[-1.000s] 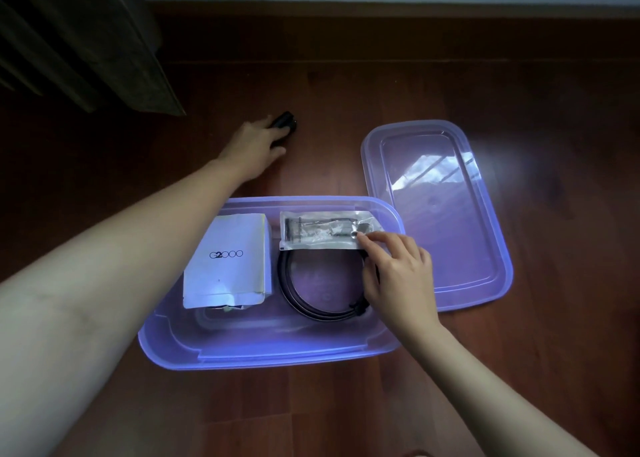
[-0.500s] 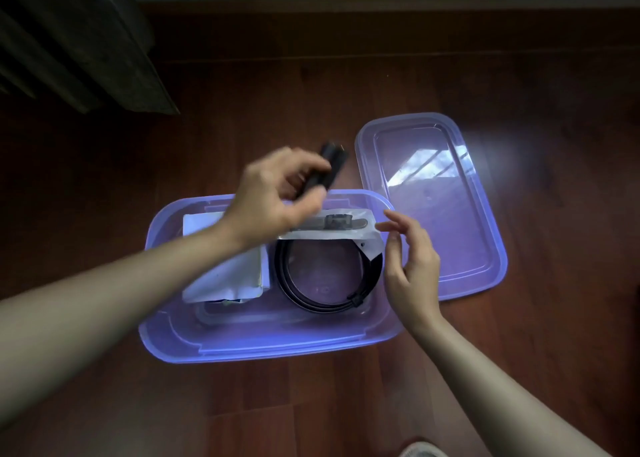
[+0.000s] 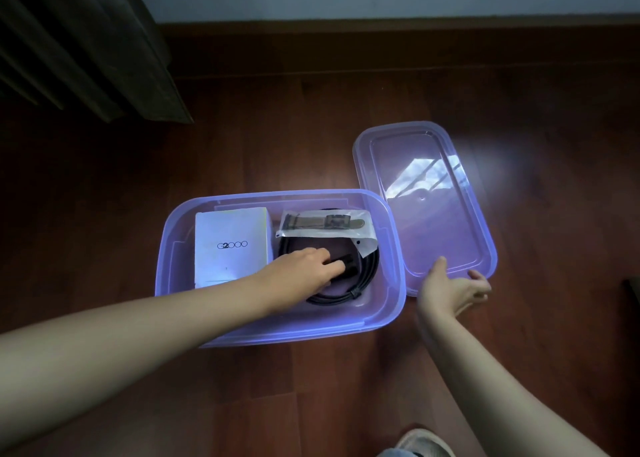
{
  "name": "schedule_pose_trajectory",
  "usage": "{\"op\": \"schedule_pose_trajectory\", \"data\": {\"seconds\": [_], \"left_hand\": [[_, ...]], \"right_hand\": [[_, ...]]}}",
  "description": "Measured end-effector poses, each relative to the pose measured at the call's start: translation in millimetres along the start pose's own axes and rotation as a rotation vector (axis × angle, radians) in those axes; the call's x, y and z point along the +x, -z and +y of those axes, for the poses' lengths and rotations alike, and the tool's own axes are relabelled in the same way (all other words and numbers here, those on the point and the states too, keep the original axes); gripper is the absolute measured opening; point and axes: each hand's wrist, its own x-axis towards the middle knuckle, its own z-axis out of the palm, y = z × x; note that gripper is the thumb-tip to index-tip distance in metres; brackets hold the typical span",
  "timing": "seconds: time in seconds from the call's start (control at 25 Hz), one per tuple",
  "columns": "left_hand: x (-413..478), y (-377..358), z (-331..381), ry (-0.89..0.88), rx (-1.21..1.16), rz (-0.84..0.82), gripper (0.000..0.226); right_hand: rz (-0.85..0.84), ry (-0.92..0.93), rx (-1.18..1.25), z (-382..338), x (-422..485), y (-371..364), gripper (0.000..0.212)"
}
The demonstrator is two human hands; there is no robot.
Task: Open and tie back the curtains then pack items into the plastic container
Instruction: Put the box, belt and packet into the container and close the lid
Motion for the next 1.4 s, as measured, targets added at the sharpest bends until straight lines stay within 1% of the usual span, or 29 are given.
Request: {"op": "schedule_pose_trajectory", "data": {"seconds": [0.08, 0.16, 0.2, 0.24, 0.28, 0.32, 0.36, 0.4, 0.44, 0.48, 0.56, 0.6, 0.68, 0.76, 0.88, 0.96, 1.04, 1.12, 1.16, 1.24, 1.32, 1.4], "left_hand": [[-1.1, 8.5, 3.1, -0.113, 0.051, 0.245, 0.015], [3.3, 12.0, -4.7, -0.172, 0.055, 0.532, 0.018], [7.4, 17.4, -11.3, -0.158, 0.017, 0.566, 0.019], [11.8, 23.4, -17.7, -0.114, -0.035, 0.535, 0.024], [16.7, 29.7, -21.2, -0.054, -0.085, 0.452, 0.031], [21.5, 32.0, -24.0, 0.012, -0.085, 0.312, 0.037], [27.8, 30.6, -25.3, 0.072, -0.025, 0.173, 0.040], [31.2, 27.5, -23.5, 0.109, 0.072, 0.109, 0.040], [31.6, 24.6, -20.5, 0.092, 0.161, 0.139, 0.038], [29.5, 26.5, -18.0, 0.042, 0.233, 0.218, 0.037], [25.1, 30.4, -19.8, -0.027, 0.410, 0.444, 0.042], [23.1, 32.4, -21.9, -0.047, 0.499, 0.537, 0.042], [23.3, 35.6, -24.7, -0.049, 0.606, 0.635, 0.043], [27.5, 34.9, -18.7, -0.050, 0.606, 0.630, 0.043], [34.5, 11.3, -5.6, -0.052, 0.518, 0.540, 0.037], [32.2, -0.4, -3.0, -0.043, 0.409, 0.470, 0.039], [27.6, 0.7, -7.8, -0.086, 0.319, 0.454, 0.043], [22.0, 8.3, -13.4, -0.159, 0.316, 0.463, 0.045], [19.2, 11.9, -15.8, -0.195, 0.321, 0.470, 0.045], [14.1, 13.3, -22.0, -0.206, 0.283, 0.457, 0.047], [12.5, 11.1, -31.1, -0.224, 0.164, 0.389, 0.048], [12.7, 13.3, -39.0, -0.239, 0.123, 0.326, 0.047]], "right_hand": [[0.043, -0.174, 0.018, 1.7, 1.3, 3.1, 0.058], [0.031, -0.294, 0.028, 0.4, 1.0, 5.4, 0.063], [0.012, -0.316, 0.008, -0.4, 0.3, 6.0, 0.063], [0.000, -0.316, -0.015, -0.5, 0.7, 5.6, 0.061], [0.003, -0.303, -0.027, -1.2, 0.9, 5.2, 0.059], [0.019, -0.282, -0.031, -2.0, 1.7, 4.6, 0.057], [0.037, -0.261, -0.024, -4.5, 1.3, 4.5, 0.056], [0.055, -0.247, -0.003, -7.7, 1.3, 4.3, 0.054], [0.064, -0.243, 0.050, -11.7, 1.2, 4.0, 0.051], [0.064, -0.243, 0.141, -15.3, 1.4, 3.6, 0.046], [0.040, -0.235, 0.398, -23.9, 2.3, 4.1, 0.038], [0.020, -0.226, 0.550, -29.0, 3.4, 5.1, 0.039], [-0.053, -0.225, 0.823, -38.4, 6.1, 7.2, 0.047], [-0.162, -0.253, 0.963, -41.9, 12.3, 9.1, 0.051], [-0.333, -0.266, 0.992, -38.5, 25.9, 11.6, 0.046], [-0.397, -0.253, 1.017, -38.6, 33.3, 15.6, 0.043], [-0.447, -0.234, 1.047, -43.9, 38.3, 23.1, 0.039], [-0.479, -0.219, 1.028, -50.1, 40.8, 32.6, 0.033], [-0.493, -0.218, 1.008, -52.2, 41.2, 36.4, 0.032], [-0.522, -0.237, 0.968, -54.1, 40.2, 40.5, 0.035], [-0.546, -0.278, 0.944, -55.1, 38.5, 43.5, 0.037], [-0.552, -0.306, 0.922, -57.7, 36.4, 46.5, 0.037]]}}
